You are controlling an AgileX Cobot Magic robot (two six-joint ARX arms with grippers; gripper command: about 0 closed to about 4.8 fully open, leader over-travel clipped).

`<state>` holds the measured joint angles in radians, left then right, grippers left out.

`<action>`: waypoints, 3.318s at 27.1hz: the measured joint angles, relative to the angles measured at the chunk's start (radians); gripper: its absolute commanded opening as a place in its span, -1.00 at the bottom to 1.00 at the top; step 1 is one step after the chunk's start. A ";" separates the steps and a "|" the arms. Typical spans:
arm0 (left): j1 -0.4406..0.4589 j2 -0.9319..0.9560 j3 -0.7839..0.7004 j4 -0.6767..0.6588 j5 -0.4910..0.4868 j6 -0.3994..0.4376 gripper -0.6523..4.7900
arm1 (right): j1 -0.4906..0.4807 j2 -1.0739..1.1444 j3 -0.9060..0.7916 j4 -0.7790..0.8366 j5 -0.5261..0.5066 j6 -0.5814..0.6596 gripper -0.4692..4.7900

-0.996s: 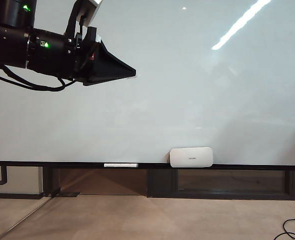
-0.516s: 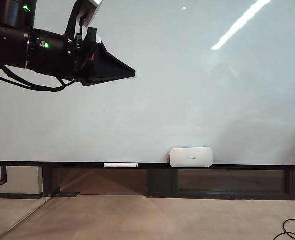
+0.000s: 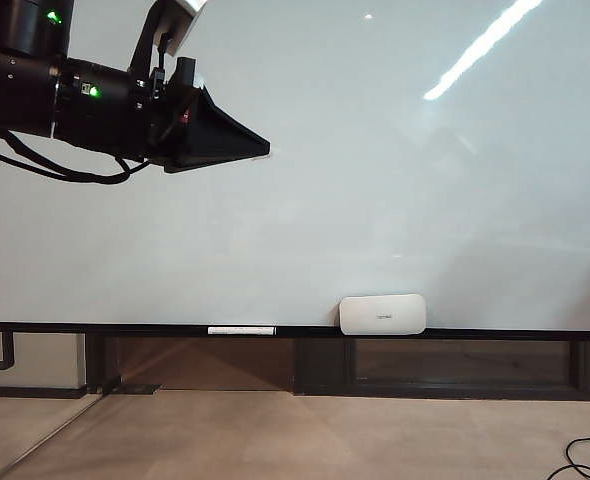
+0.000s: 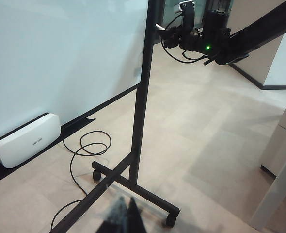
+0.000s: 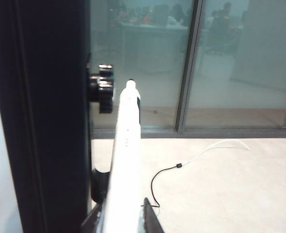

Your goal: Reach to the right to find the marker pen, pick it up, and write the number 10 on the whiteboard.

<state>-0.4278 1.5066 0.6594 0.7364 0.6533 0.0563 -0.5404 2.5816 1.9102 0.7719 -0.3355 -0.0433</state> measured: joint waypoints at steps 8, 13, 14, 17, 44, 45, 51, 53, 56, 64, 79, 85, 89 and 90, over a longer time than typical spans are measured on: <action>0.000 0.000 0.000 -0.016 -0.003 0.008 -0.78 | 0.000 0.000 0.000 0.000 -0.002 0.002 -0.84; 0.000 0.000 0.000 -0.030 -0.003 0.018 -0.78 | -0.001 -0.001 0.000 -0.005 -0.002 0.055 -0.84; 0.000 0.000 0.000 -0.033 -0.003 0.019 -0.78 | -0.002 -0.005 0.000 -0.009 -0.002 0.066 -0.84; 0.000 0.000 0.000 -0.034 -0.003 0.023 -0.78 | -0.003 -0.049 -0.022 -0.082 0.000 0.066 -0.84; 0.001 -0.119 0.023 -0.103 0.114 -0.002 -0.78 | -0.016 -0.734 -0.824 0.060 0.076 0.059 -0.84; 0.001 -0.129 0.023 -0.117 0.111 -0.003 -0.78 | -0.010 -0.751 -0.845 0.061 0.077 0.066 -0.84; 0.001 -0.219 0.023 -0.242 0.047 0.006 -0.78 | 0.099 -0.860 -0.987 0.045 0.102 0.088 -0.84; 0.001 -0.265 0.023 -0.278 -0.016 0.015 -0.78 | 0.143 -0.887 -1.000 0.045 0.108 0.088 -0.84; 0.001 -0.324 0.023 -0.325 -0.110 0.019 -0.78 | 0.220 -0.928 -1.009 0.033 0.116 0.090 -0.84; 0.017 -0.467 0.023 -0.486 -0.399 0.019 -0.78 | 0.438 -0.952 -1.007 0.003 0.152 0.091 -0.84; 0.074 -0.626 0.023 -0.623 -0.656 0.018 -0.78 | 0.645 -0.953 -0.788 -0.110 0.208 0.100 -0.84; 0.074 -0.626 0.023 -0.581 -0.659 0.043 -0.78 | 0.672 -0.926 -0.707 -0.154 0.227 0.123 -0.84; 0.074 -0.638 0.023 -0.539 -0.613 0.097 -0.78 | 0.699 -0.887 -0.661 -0.185 0.231 0.157 -0.84; 0.074 -0.643 0.023 -0.533 -0.591 0.106 -0.78 | 0.710 -0.877 -0.649 -0.189 0.231 0.161 -0.84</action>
<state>-0.3538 0.8639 0.6819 0.2039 0.0620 0.1619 0.1696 1.7046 1.2610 0.5827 -0.1047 0.1181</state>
